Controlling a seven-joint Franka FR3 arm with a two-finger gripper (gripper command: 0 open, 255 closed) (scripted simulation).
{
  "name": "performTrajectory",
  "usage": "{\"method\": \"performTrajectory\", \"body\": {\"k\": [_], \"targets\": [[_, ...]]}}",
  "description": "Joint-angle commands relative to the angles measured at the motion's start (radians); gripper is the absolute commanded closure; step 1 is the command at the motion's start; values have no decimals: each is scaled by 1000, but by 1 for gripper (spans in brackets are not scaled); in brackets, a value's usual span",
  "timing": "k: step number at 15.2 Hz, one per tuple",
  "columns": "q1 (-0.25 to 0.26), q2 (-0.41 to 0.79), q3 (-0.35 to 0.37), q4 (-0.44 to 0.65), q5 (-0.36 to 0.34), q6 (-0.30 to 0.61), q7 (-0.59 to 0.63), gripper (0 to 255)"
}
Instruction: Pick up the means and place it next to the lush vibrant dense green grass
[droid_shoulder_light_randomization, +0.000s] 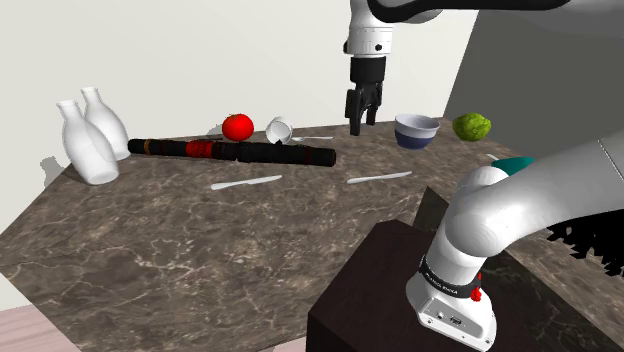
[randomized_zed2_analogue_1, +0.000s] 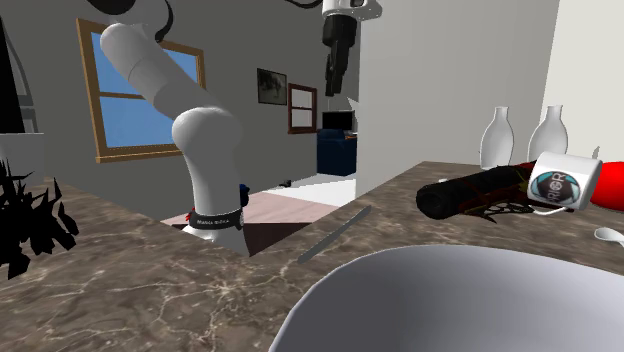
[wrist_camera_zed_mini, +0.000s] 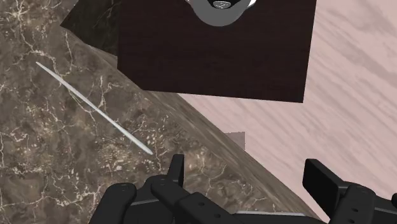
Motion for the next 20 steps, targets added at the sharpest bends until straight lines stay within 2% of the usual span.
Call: {"method": "performTrajectory", "body": {"k": [1, 6, 11, 16, 20], "targets": [[0, 0, 0, 0, 0, 0, 0, 0], [21, -99, -121, -167, -102, 103, -258, 0], [29, -141, -268, -288, -223, 225, -518, 0], [40, -105, -442, -354, -346, 376, -780, 0], [74, -17, -597, -363, -426, 517, -990, 0]]}}
